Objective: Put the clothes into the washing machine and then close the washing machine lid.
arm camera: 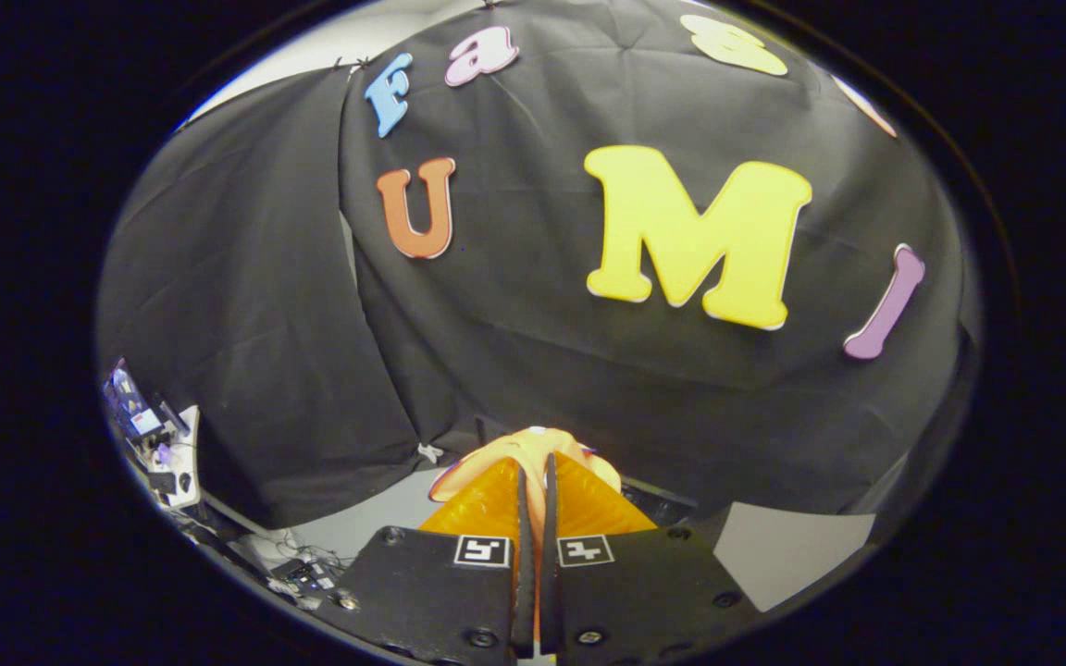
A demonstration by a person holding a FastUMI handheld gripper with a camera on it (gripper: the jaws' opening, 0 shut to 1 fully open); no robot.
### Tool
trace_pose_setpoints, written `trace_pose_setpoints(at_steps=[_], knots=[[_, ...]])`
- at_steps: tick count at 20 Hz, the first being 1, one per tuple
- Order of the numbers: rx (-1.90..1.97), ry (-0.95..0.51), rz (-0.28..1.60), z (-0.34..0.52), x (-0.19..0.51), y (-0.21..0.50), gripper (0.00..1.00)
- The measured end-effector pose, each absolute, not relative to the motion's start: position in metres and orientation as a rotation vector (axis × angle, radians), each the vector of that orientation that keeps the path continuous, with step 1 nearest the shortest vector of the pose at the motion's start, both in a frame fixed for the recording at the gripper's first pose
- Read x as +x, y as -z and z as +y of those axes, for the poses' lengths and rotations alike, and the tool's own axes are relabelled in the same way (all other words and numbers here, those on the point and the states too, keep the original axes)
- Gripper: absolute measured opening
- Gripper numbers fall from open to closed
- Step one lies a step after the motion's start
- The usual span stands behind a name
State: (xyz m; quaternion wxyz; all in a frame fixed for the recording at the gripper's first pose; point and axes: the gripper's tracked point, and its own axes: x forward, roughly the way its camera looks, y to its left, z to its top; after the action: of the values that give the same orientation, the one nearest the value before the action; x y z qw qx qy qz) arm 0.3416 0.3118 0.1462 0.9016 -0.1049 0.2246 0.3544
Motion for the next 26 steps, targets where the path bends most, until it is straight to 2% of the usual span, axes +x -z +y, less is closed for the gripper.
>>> trace_pose_setpoints(at_steps=[16, 26], knots=[[-0.262, -0.617, 0.684, 0.331, 0.385, 0.106, 0.06], [-0.308, -0.588, 0.791, 0.342, 0.403, 0.213, 0.06]])
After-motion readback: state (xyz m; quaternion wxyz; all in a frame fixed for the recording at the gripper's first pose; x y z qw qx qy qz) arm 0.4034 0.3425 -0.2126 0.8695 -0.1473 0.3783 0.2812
